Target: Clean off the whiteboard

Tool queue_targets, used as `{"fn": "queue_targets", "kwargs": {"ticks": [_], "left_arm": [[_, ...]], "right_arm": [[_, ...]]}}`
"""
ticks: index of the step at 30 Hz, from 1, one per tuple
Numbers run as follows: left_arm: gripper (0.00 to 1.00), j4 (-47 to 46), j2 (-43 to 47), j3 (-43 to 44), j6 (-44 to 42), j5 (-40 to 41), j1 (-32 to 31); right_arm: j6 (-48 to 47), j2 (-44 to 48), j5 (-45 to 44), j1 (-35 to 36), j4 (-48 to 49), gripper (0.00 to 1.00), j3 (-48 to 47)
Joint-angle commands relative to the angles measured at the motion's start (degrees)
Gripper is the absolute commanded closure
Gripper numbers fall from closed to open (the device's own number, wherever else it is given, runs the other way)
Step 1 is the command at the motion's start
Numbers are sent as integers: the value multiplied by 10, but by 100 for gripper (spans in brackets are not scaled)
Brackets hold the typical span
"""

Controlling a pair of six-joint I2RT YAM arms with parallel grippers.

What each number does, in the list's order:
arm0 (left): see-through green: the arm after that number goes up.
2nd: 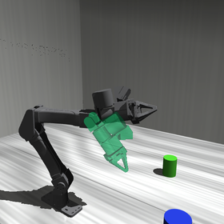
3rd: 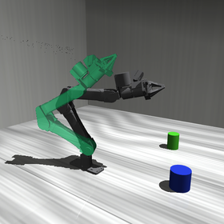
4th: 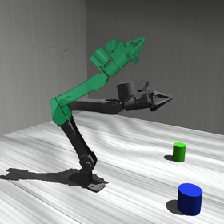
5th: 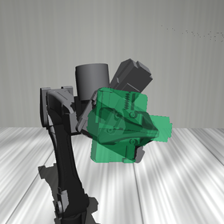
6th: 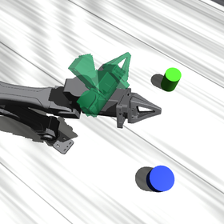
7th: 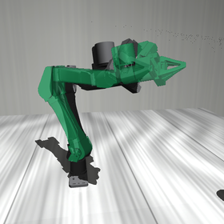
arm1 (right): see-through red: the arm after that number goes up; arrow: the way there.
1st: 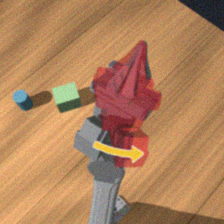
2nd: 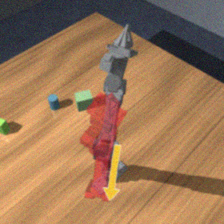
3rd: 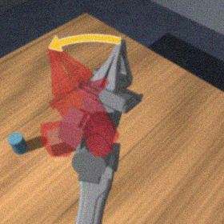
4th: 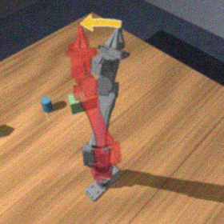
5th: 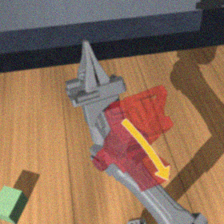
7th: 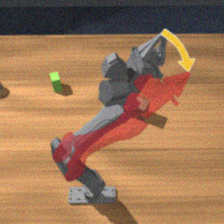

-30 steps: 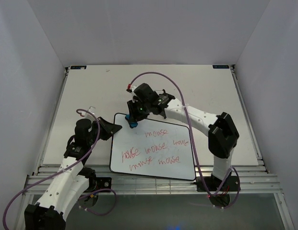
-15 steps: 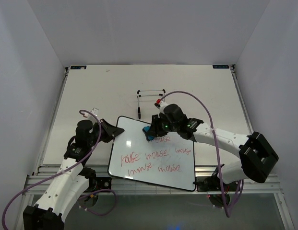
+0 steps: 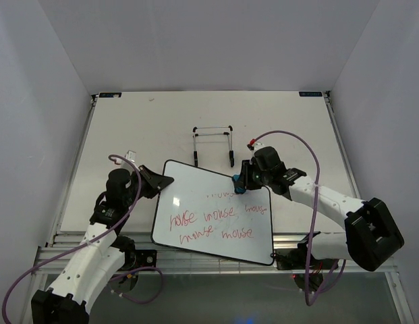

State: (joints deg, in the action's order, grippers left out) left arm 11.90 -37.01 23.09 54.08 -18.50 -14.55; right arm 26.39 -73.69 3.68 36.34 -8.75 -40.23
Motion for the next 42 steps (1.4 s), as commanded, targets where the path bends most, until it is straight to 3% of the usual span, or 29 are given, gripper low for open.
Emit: {"fn": "queue_targets", "kwargs": {"ticks": [1, 4, 8, 13, 17, 20, 24, 29, 34, 39, 42], "left_arm": [[100, -25, -10, 18, -60, 131, 5], [100, -39, -20, 13, -56, 127, 5], [100, -50, -24, -1, -41, 126, 4], [100, -58, -23, -11, -28, 120, 4], [100, -59, -23, -13, -27, 116, 4], [100, -65, -24, -14, -33, 103, 4], [100, -71, -22, -16, -48, 74, 0], [100, -46, -22, -8, -81, 44, -2], [100, -36, -17, -5, -91, 27, -4], [100, -37, -19, -7, -87, 25, -11], [100, -43, -21, -10, -79, 26, -14]], "right_arm": [[-46, -11, 79, 13, -134, 92, 30], [-25, -3, 118, 58, -104, 92, -11], [0, -39, 89, 150, -116, 92, -112], [26, -132, 84, 253, -80, 92, -224], [23, -209, 80, 290, -100, 92, -315], [20, -226, 52, 281, -106, 92, -319], [19, -189, 31, 223, -108, 92, -248], [-10, -112, 9, 83, -135, 92, -84], [-47, -48, -3, -39, -160, 92, 16], [-57, -36, 46, -35, -161, 92, -3], [-36, -27, 82, 33, -116, 92, -43]]}}
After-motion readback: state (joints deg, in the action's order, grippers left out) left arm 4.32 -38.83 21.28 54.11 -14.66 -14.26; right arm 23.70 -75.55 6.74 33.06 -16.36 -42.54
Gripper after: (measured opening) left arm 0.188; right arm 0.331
